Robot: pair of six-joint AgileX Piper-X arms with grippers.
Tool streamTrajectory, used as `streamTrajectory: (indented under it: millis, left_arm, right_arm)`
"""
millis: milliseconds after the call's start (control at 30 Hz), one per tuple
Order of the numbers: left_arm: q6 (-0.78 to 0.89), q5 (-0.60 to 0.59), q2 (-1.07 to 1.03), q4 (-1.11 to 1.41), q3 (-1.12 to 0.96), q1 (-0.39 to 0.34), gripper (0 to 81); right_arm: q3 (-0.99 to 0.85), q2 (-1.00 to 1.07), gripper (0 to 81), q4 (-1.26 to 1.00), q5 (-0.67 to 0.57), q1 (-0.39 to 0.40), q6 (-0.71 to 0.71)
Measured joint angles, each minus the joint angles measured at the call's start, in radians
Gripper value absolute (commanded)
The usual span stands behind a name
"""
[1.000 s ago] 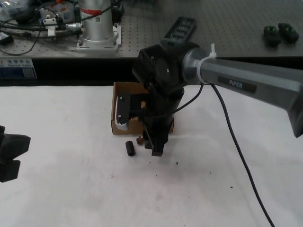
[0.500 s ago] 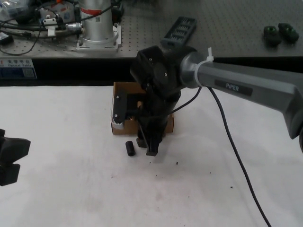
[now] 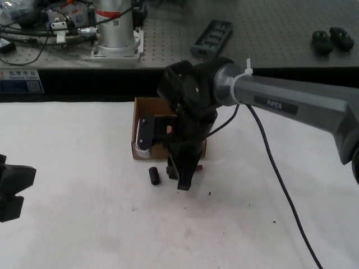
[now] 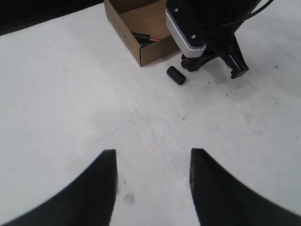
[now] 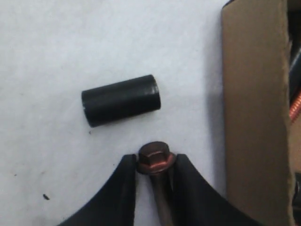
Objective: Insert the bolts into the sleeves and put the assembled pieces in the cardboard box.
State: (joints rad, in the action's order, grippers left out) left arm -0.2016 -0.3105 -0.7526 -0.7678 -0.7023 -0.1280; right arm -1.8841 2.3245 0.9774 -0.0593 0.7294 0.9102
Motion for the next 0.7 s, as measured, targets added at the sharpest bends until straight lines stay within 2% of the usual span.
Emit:
streamTrajectory:
  millis: [33, 167, 367, 467, 500, 533, 567, 633, 700]
  left_arm:
    - [0.000, 0.000, 0.000, 0.000, 0.000, 0.000, 35.6]
    - [0.000, 0.000, 0.000, -0.001, 0.000, 0.000, 35.6]
    - [0.003, 0.005, 0.000, -0.009, 0.000, 0.000, 35.6]
    - [0.032, 0.033, 0.000, -0.017, 0.000, 0.000, 35.6]
    - [0.046, 0.050, 0.000, -0.022, 0.000, 0.000, 35.6]
    - [0.057, 0.068, 0.002, -0.028, 0.000, 0.000, 35.6]
    - [0.068, 0.088, 0.005, -0.033, 0.000, 0.000, 35.6]
    - [0.144, 0.158, 0.029, -0.036, 0.000, 0.000, 35.6]
    - [0.168, 0.174, 0.039, -0.036, 0.000, 0.000, 35.6]
  right_arm:
    - [0.000, 0.000, 1.0, 0.009, 0.000, 0.000, -0.009]
    - [-0.004, -0.007, 2.8, 0.070, -0.005, 0.000, -0.157]
    - [0.004, -0.071, 2.8, 0.207, -0.098, 0.000, -0.516]
    - [0.005, -0.110, 2.8, 0.215, -0.112, 0.004, -0.574]
    - [0.005, -0.148, 2.8, 0.211, -0.117, 0.013, -0.639]
    - [0.005, -0.151, 2.8, 0.187, -0.133, 0.014, -0.773]
    - [0.005, -0.164, 2.8, 0.183, -0.134, 0.018, -0.786]
    - [0.005, -0.181, 2.8, 0.133, -0.149, 0.035, -0.919]
    - [0.005, -0.184, 2.8, 0.078, -0.162, 0.047, -1.047]
